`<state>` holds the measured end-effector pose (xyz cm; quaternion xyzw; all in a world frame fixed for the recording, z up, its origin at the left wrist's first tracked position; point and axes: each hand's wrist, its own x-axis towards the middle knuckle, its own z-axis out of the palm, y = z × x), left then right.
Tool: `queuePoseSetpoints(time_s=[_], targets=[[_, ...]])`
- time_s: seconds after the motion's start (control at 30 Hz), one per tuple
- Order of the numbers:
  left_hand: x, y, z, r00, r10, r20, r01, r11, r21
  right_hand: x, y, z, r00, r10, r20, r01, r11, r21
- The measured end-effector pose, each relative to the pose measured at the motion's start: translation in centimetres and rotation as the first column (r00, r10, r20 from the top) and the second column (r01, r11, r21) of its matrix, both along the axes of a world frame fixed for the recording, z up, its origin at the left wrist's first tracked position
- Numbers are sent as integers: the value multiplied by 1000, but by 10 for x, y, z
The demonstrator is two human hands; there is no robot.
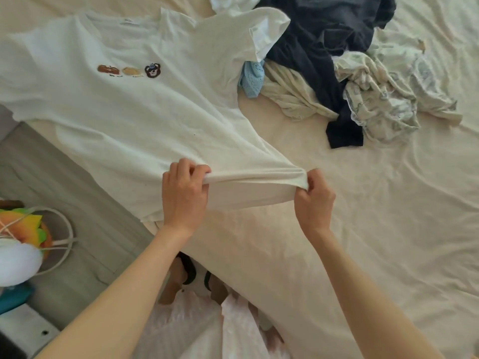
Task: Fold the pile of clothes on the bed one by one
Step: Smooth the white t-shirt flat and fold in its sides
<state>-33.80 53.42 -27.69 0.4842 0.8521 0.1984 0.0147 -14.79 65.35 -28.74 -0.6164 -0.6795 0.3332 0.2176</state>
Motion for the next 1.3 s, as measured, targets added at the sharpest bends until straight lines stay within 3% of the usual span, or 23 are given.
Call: queuePoseSetpoints(time_s=[0.17,0.33,0.57,0.63,0.73,0.83,0.97,1.1,1.3], targets=[[16,-2,-4,993,-107,52,107,994,-8,17,-9,-16,969,145,200,-148,989,-1],[25,4,-11,985,-152,83,156,987,-47,26,-8,-36,880,283,381,-299,954,-17],[25,18,-12,976,-193,98,198,979,-40,10,-2,-51,695,480,535,-629,767,129],[24,21,-11,974,-203,99,206,978,-19,7,5,-48,766,446,463,-563,813,150],[24,27,-13,975,-207,76,205,978,34,14,22,-34,935,197,294,-268,937,225],[30,32,-19,971,-239,15,239,971,9,25,30,-26,943,140,301,-228,933,280],[22,16,-42,986,-166,-19,158,964,-215,42,32,-43,834,284,474,-338,940,32],[2,-7,-60,991,-129,-37,110,937,-331,48,43,-68,703,391,593,-351,917,-189],[0,-41,-79,973,-48,225,159,846,-509,40,26,-73,583,501,640,-398,862,-312]])
